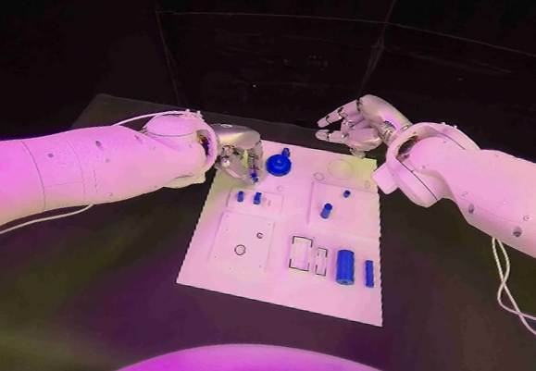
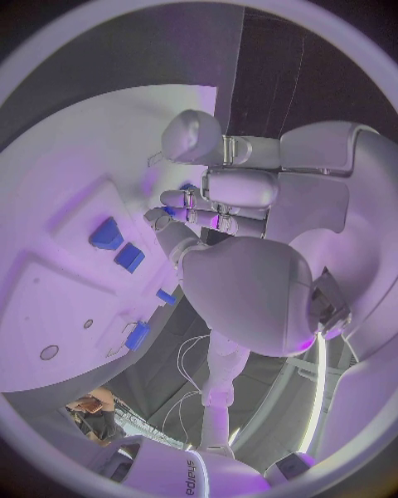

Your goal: Assemble the parts on the task board

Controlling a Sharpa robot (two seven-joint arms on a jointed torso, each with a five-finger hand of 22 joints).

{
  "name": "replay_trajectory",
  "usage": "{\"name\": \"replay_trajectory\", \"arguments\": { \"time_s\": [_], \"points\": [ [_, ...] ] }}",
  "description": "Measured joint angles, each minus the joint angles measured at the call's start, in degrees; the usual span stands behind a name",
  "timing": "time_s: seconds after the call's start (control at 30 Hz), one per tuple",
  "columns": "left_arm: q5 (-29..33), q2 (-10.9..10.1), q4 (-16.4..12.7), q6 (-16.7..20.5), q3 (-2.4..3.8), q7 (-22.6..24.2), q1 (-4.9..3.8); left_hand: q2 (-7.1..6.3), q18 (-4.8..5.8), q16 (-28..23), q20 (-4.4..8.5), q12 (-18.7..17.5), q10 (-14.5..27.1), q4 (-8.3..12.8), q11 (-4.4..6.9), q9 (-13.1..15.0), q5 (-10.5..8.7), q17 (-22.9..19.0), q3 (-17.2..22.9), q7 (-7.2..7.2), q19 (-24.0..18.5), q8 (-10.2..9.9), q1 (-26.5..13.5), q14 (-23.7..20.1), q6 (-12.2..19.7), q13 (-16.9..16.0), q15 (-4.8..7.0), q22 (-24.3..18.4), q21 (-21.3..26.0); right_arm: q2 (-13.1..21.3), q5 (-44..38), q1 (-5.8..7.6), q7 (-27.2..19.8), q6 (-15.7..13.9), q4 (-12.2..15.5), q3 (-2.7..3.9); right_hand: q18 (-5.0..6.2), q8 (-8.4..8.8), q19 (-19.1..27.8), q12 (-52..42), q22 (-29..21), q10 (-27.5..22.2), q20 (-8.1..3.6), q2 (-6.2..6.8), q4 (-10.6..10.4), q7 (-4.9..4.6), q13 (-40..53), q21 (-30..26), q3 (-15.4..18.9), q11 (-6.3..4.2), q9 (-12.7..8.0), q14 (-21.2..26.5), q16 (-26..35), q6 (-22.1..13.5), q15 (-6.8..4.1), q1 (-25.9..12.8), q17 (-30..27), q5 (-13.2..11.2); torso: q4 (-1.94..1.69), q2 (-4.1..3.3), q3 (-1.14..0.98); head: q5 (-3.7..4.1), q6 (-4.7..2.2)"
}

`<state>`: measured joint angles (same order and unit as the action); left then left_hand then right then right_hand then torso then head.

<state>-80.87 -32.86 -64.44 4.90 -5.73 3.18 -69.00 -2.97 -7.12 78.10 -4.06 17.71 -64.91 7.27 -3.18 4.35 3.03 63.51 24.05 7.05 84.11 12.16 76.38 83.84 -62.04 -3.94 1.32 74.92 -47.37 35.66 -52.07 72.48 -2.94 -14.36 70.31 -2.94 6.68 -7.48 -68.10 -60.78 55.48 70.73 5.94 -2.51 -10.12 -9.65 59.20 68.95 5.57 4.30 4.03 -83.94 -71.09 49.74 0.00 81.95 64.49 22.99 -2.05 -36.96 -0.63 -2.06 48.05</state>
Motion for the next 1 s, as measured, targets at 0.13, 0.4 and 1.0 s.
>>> {"name": "replay_trajectory", "arguments": {
  "time_s": [0.13, 0.4, 1.0],
  "points": [
    [0.0, 0.1, 0.0, 0.0, 0.02, 0.0, 0.00, 0.00, 0.00, 0.0, 0.00, 0.0, 0.0, 0.0, 0.00, 0.0, 0.00, 0.0, 0.0, 0.00, 0.0, 0.0, 0.0, 0.0, 0.0, 0.0, 0.00, 0.0, 0.0, 0.0, 0.0, 0.00, 0.0, 0.0, 0.0, 0.00, 0.00, 0.00, 0.0, 0.0, 0.0, 0.0, 0.00, 0.00, 0.0, 0.00, 0.0, 0.0, 0.0, 0.00, 0.0, 0.0, 0.0, 0.0, 0.00, 0.0, 0.0, 0.0, 0.01, 0.00, 0.00, 0.05, 0.06],
    [0.0, 0.4, -0.3, -0.1, -0.02, 0.0, 0.15, -0.01, 0.00, 0.0, 0.00, 0.0, 0.0, 0.0, 0.00, 0.0, 0.00, -0.1, 0.0, 0.00, 0.0, 0.0, 0.0, 0.0, 0.0, 0.0, 0.00, 0.0, 0.0, 0.0, 0.0, 0.00, 0.0, 0.0, 0.0, 0.00, 0.00, 0.00, 0.0, 0.0, 0.0, 0.0, 0.00, 0.00, 0.0, 0.00, 0.0, 0.0, 0.0, 0.00, 0.0, 0.0, 0.0, 0.0, 0.00, 0.0, 0.0, 0.0, -0.01, 0.01, 0.00, 0.10, 0.12],
    [0.1, 0.8, -0.2, -1.0, 0.00, -1.6, 0.11, -0.71, 0.00, -0.1, -0.01, -1.0, -0.1, -0.4, 0.08, -0.1, 0.01, -0.6, -0.4, 0.00, 0.0, -0.8, -0.7, 0.0, 0.0, 0.1, 0.00, 0.0, 0.1, 0.0, 0.0, 0.00, 0.0, 0.0, 0.0, 0.00, 0.00, 0.00, 0.0, 0.0, 0.0, 0.0, 0.00, 0.00, 0.0, 0.00, 0.0, 0.0, 0.0, 0.00, 0.0, 0.0, 0.0, 0.0, 0.00, 0.0, 0.0, 0.0, -0.04, 0.01, 0.02, 0.14, 0.42]
  ]
}}
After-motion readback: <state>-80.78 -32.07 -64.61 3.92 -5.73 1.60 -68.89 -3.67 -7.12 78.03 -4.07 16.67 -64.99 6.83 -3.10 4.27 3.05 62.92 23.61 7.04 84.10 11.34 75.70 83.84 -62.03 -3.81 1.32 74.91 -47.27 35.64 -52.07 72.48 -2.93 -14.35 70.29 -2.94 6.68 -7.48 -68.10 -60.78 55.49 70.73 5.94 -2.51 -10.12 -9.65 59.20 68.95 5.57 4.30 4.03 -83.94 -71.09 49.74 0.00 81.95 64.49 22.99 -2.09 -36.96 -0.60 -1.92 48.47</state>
